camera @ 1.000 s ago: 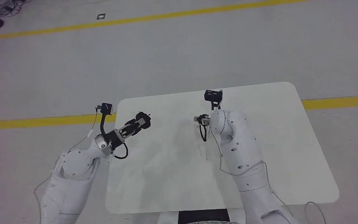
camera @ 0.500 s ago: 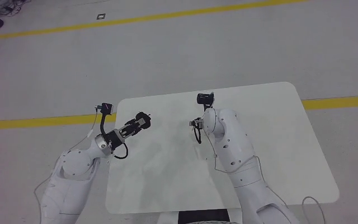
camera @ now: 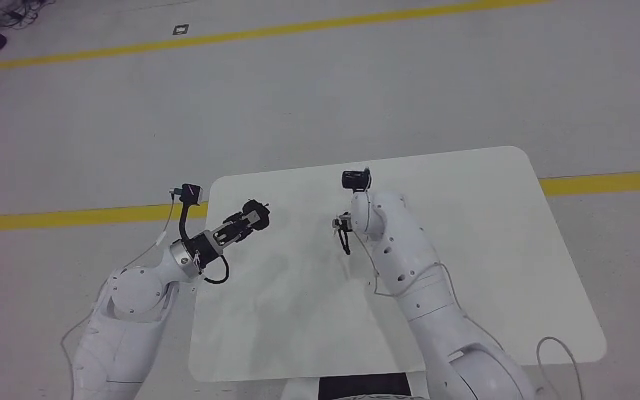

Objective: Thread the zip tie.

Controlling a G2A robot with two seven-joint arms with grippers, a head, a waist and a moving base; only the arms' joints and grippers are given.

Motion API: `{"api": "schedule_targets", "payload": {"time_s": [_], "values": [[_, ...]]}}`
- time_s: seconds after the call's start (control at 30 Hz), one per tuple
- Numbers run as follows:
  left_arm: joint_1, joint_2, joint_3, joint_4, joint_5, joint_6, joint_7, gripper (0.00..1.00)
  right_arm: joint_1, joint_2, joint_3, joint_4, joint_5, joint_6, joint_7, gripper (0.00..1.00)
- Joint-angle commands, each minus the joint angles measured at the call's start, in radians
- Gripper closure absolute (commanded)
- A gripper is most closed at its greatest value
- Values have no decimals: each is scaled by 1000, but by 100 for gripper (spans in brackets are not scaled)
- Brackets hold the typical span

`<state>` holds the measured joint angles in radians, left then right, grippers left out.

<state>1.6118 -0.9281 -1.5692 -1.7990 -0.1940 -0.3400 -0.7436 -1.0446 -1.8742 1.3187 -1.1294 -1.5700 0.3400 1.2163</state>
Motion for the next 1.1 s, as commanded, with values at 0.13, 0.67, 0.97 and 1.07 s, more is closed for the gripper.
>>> {"api": "schedule_targets", "payload": {"time_s": [0.13,0.67,0.97,1.07], "values": [[0,0,0,0,0,0,0,100,3,0,6,17,0,0,-16,0],[0,0,0,0,0,0,0,100,-51,19,5,-59,0,0,8,54],[0,0,0,0,0,0,0,100,-48,29,1,-56,0,0,-7,53],[0,0,0,0,0,0,0,100,-38,36,-9,-46,0,0,-7,52]]}}
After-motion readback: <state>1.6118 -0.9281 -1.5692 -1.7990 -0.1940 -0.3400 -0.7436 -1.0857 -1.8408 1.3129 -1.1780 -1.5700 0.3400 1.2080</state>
